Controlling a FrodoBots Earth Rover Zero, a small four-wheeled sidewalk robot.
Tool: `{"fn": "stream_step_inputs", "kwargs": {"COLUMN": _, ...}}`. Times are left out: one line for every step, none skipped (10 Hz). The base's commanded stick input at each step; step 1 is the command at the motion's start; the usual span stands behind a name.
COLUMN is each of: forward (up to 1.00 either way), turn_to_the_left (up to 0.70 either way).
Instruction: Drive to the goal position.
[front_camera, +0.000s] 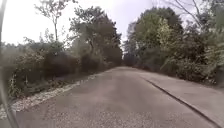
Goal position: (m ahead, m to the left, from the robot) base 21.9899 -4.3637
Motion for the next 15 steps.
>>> {"fn": "stream_step_inputs", "kwargs": {"forward": 0.70, "turn_to_the_left": 0.02}}
{"fn": "stream_step_inputs", "kwargs": {"forward": 0.70, "turn_to_the_left": 0.02}}
{"fn": "stream_step_inputs", "kwargs": {"forward": 0.70, "turn_to_the_left": 0.01}}
{"fn": "stream_step_inputs", "kwargs": {"forward": 0.70, "turn_to_the_left": 0.00}}
{"fn": "stream_step_inputs", "kwargs": {"forward": 0.70, "turn_to_the_left": 0.00}}
{"fn": "stream_step_inputs", "kwargs": {"forward": 0.70, "turn_to_the_left": -0.13}}
{"fn": "stream_step_inputs", "kwargs": {"forward": 0.70, "turn_to_the_left": -0.29}}
{"fn": "stream_step_inputs", "kwargs": {"forward": 0.70, "turn_to_the_left": 0.00}}
{"fn": "stream_step_inputs", "kwargs": {"forward": 0.70, "turn_to_the_left": 0.00}}
{"fn": "stream_step_inputs", "kwargs": {"forward": 0.70, "turn_to_the_left": 0.00}}
{"fn": "stream_step_inputs", "kwargs": {"forward": 0.70, "turn_to_the_left": 0.00}}
{"fn": "stream_step_inputs", "kwargs": {"forward": 0.70, "turn_to_the_left": 0.00}}
{"fn": "stream_step_inputs", "kwargs": {"forward": 0.70, "turn_to_the_left": 0.00}}
{"fn": "stream_step_inputs", "kwargs": {"forward": 0.70, "turn_to_the_left": 0.00}}
{"fn": "stream_step_inputs", "kwargs": {"forward": 0.70, "turn_to_the_left": 0.00}}
